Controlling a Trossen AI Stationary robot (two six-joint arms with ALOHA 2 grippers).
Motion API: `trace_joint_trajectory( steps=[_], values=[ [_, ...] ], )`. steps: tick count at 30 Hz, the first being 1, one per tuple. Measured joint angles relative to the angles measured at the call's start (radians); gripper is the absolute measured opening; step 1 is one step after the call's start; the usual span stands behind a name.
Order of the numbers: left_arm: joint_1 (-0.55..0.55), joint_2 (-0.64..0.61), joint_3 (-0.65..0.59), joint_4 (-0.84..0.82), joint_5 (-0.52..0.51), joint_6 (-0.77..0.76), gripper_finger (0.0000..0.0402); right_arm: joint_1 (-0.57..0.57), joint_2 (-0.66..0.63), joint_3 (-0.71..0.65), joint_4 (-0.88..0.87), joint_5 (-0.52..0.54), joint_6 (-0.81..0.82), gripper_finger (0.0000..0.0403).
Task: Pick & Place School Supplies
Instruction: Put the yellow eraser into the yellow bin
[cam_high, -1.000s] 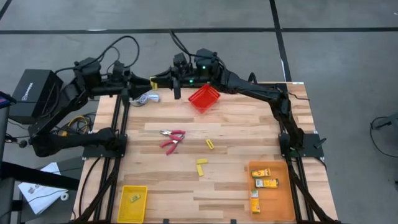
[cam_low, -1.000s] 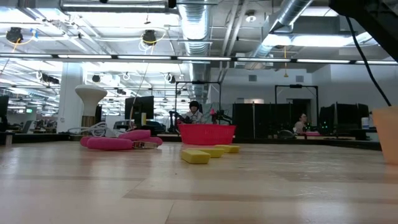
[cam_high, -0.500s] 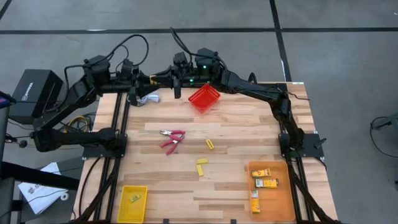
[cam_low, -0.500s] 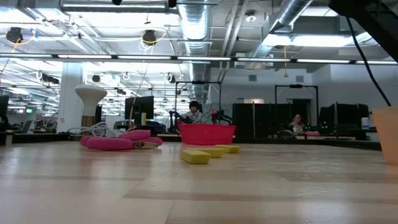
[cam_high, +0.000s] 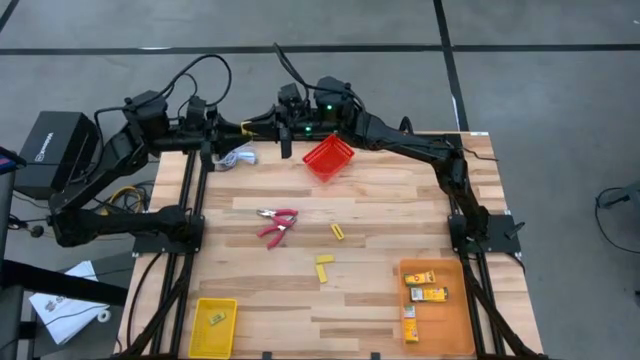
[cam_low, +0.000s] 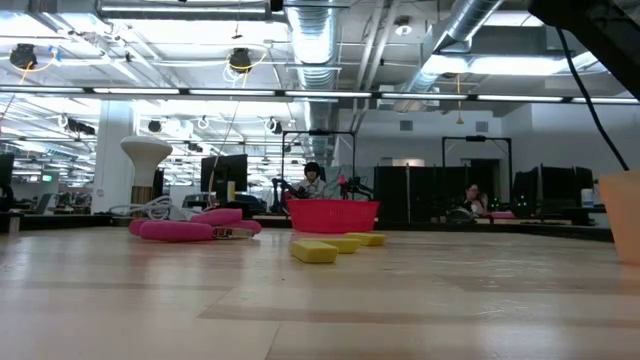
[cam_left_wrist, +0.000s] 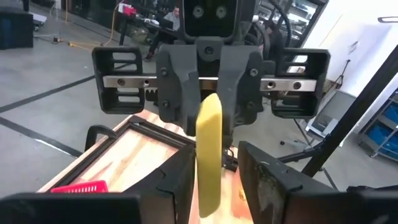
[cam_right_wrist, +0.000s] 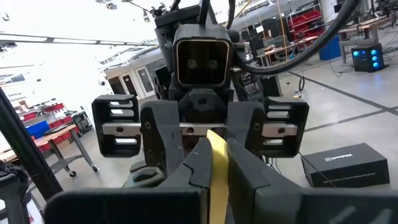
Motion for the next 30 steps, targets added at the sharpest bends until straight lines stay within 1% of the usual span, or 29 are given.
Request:
trace_joint_trajectory(
  steps=[3, 6, 8, 11, 13, 20, 22, 25, 30],
  values=[
    [0.0, 0.003, 0.0, -0.008, 0.0, 0.0, 0.0109, 0.0, 0.001, 0.03, -0.015, -0.008, -0.002, 0.0016],
    [0.0, 0.01, 0.0, -0.006, 0.006, 0.001, 0.0092, 0.0, 0.0, 0.057, -0.024, -0.008, -0.023, 0.0016],
    [0.0, 0.011, 0.0, -0.012, 0.006, 0.009, 0.0071, 0.0, 0.0, 0.064, -0.03, -0.007, -0.026, 0.0016],
    [0.0, 0.01, 0.0, -0.012, 0.007, 0.029, 0.0028, -0.002, 0.0, 0.064, -0.031, -0.006, -0.026, 0.0016],
    [-0.001, 0.011, 0.0, -0.013, 0.007, 0.03, 0.0012, -0.005, 0.0, 0.064, -0.034, -0.006, -0.025, 0.0016],
    [-0.001, 0.011, 0.0, -0.019, 0.006, 0.03, 0.0009, -0.002, 0.0, 0.065, -0.044, -0.004, -0.026, 0.0016],
    [0.0, 0.011, 0.0, -0.019, 0.005, 0.03, 0.0014, -0.004, 0.0, 0.065, -0.047, -0.007, -0.026, 0.0016],
    [0.0, 0.011, 0.0, -0.019, 0.013, 0.03, 0.0033, -0.005, -0.001, 0.066, -0.065, -0.016, -0.031, 0.0016],
    [0.001, 0.008, 0.0, 0.0, 0.008, 0.029, 0.0077, 0.001, 0.0, 0.065, -0.158, -0.036, -0.057, 0.0016]
  ],
)
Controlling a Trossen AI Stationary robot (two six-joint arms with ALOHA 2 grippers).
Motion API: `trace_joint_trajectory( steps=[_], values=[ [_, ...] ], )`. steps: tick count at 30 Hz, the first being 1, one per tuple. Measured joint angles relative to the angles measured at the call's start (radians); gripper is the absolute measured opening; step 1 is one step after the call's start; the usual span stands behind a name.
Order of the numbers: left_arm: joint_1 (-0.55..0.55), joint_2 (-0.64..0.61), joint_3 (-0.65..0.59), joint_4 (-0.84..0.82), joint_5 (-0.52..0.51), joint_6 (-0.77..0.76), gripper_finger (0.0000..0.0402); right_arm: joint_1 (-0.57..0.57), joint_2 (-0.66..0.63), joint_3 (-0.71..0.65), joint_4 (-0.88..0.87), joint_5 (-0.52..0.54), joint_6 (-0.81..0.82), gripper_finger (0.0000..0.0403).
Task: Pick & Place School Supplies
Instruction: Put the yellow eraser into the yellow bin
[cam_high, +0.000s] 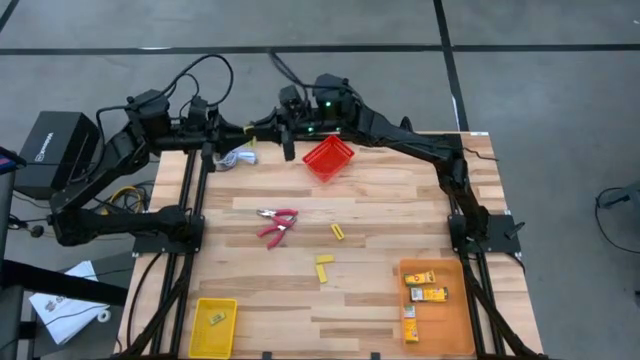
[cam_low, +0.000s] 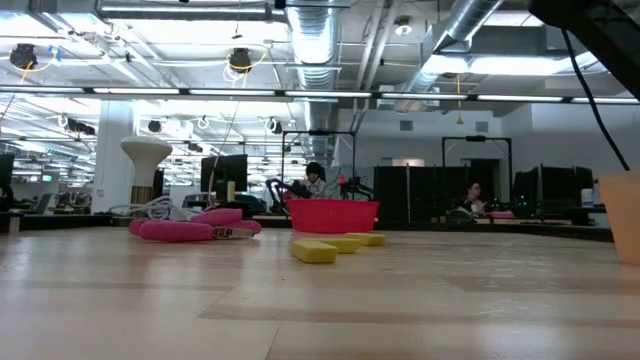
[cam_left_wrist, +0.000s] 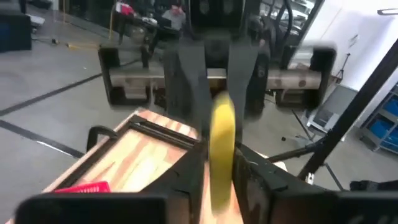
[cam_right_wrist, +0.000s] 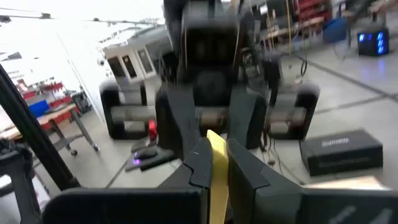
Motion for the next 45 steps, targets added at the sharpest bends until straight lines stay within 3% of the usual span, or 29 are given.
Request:
trace_joint_trajectory(
  steps=[8, 22, 28, 33, 42, 45],
  values=[
    [0.0, 0.001, 0.0, -0.003, 0.002, 0.0, 0.0121, 0.002, 0.0, 0.0, -0.003, -0.001, -0.022, 0.0016],
    [0.0, 0.001, 0.0, -0.006, 0.006, 0.0, 0.0117, 0.0, 0.0, 0.0, 0.06, 0.002, -0.014, 0.0016],
    [0.0, 0.003, 0.0, -0.008, 0.008, 0.0, 0.0095, 0.003, 0.0, 0.0, 0.059, 0.002, -0.008, 0.0016],
    [0.0, 0.007, 0.0, -0.008, 0.011, 0.026, 0.0026, 0.003, 0.0, 0.0, 0.059, 0.005, -0.006, 0.0016],
    [-0.001, 0.007, 0.0, -0.007, -0.011, 0.056, 0.0023, 0.001, 0.0, 0.0, 0.062, 0.006, 0.008, 0.0018],
    [-0.001, 0.007, 0.0, -0.008, -0.016, 0.059, 0.0023, -0.001, 0.0, 0.0, 0.064, 0.003, 0.021, 0.0057]
  ],
)
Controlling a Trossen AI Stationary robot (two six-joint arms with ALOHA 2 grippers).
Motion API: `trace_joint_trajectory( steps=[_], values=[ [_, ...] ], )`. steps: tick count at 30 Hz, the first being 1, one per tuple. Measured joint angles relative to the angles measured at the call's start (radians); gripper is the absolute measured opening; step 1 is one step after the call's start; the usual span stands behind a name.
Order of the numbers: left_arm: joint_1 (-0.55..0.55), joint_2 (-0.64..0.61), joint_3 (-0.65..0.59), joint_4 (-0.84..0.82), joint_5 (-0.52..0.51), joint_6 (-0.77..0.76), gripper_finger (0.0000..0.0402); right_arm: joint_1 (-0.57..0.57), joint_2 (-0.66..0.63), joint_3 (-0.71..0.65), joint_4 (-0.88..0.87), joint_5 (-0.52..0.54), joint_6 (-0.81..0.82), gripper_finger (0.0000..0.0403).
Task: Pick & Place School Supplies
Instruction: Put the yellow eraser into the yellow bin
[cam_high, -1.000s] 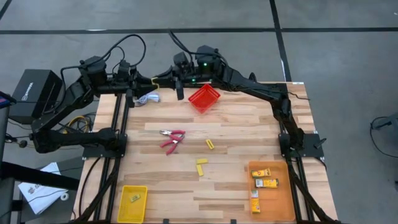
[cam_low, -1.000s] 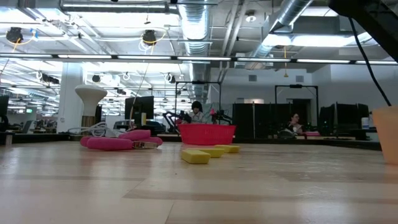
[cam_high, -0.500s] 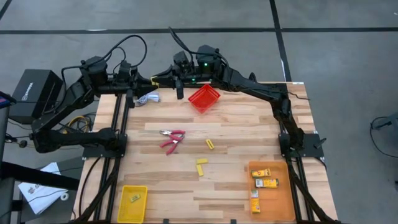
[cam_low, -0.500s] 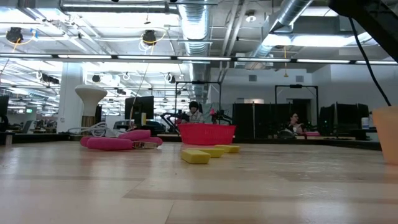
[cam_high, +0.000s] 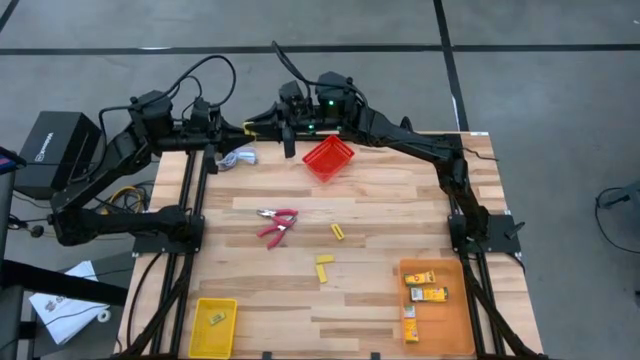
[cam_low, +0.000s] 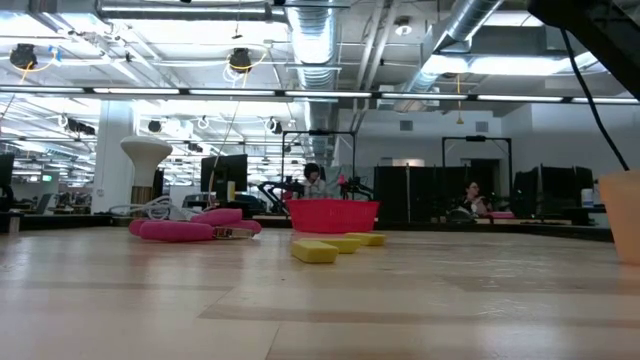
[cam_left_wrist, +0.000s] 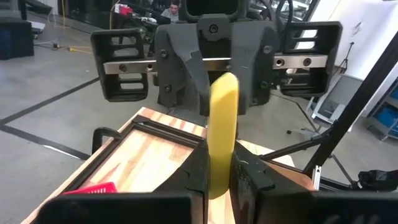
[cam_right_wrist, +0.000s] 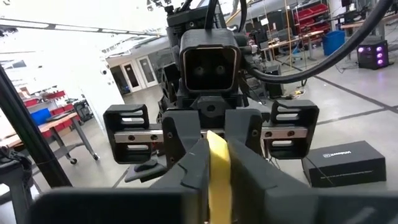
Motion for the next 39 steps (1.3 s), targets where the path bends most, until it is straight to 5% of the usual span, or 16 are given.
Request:
trace_joint_trajectory(
  steps=[10, 21, 29, 39],
  values=[
    [0.0, 0.0, 0.0, -0.073, -0.014, 0.029, 0.0023, -0.051, -0.008, 0.0, 0.148, -0.007, 0.018, 0.0246],
    [-0.069, -0.015, -0.01, -0.712, -0.001, 0.198, 0.0023, -0.174, -0.201, 0.0, -0.111, -0.027, -0.138, 0.022],
    [-0.374, -0.167, -0.269, -0.765, -0.005, -0.136, 0.0023, -0.211, -0.333, 0.001, -0.322, -0.027, -0.248, 0.0193],
    [-0.957, -0.179, -0.616, -0.358, -0.148, -0.644, 0.0023, -0.207, -0.361, 0.0, -0.52, -0.027, -0.309, 0.0193]
  ],
)
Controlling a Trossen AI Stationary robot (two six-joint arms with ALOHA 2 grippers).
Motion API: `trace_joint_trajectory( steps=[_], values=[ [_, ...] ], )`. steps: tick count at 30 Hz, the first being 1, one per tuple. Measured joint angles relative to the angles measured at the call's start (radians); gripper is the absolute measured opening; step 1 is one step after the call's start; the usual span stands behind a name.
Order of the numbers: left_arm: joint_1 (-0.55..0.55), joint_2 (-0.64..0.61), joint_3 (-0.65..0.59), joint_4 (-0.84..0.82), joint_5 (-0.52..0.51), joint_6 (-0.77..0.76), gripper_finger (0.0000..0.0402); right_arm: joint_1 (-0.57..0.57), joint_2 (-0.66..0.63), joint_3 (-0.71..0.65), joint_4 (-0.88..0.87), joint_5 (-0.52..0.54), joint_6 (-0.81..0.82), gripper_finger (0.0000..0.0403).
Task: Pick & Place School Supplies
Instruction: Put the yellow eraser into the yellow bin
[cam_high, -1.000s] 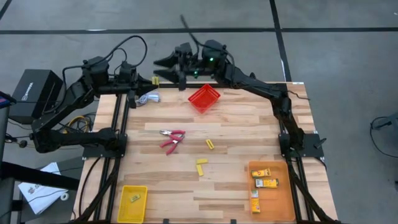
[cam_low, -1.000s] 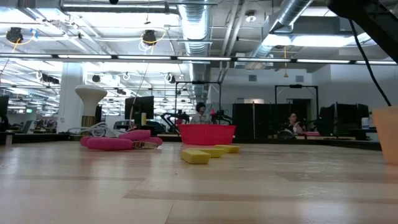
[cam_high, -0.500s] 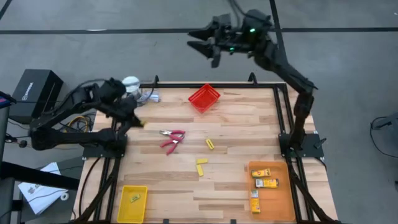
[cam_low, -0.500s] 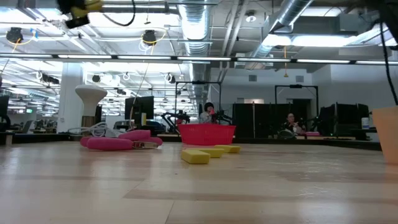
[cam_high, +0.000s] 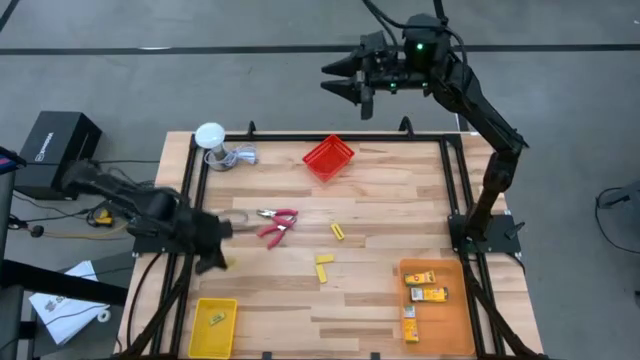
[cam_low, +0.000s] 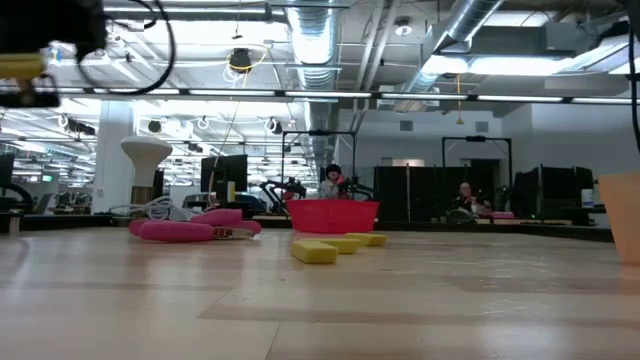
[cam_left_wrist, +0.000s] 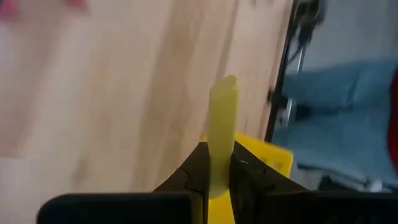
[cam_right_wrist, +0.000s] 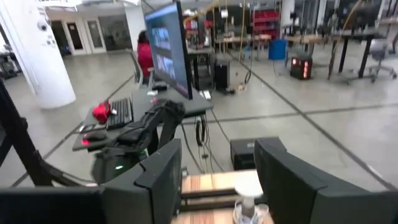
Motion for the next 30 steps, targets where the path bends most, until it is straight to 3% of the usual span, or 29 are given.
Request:
trace_joint_trajectory(
  steps=[6, 14, 21, 30],
  values=[
    [-0.274, 0.166, -0.04, 0.188, -0.057, -0.198, 0.0023, 0.006, 0.0, 0.0, -0.067, -0.007, -0.046, 0.0189],
    [-0.487, 0.386, -0.04, 0.479, -0.093, -0.413, 0.0023, 0.007, 0.0, 0.0, -0.081, -0.017, -0.069, 0.0179],
    [-0.581, 0.49, -0.039, 0.53, -0.098, -0.497, 0.0023, 0.007, 0.0, 0.0, -0.089, -0.03, -0.068, 0.0179],
    [-0.603, 0.537, -0.039, 0.561, -0.088, -0.563, 0.0038, 0.022, 0.0, 0.0, -0.086, -0.03, -0.07, 0.0176]
  ],
)
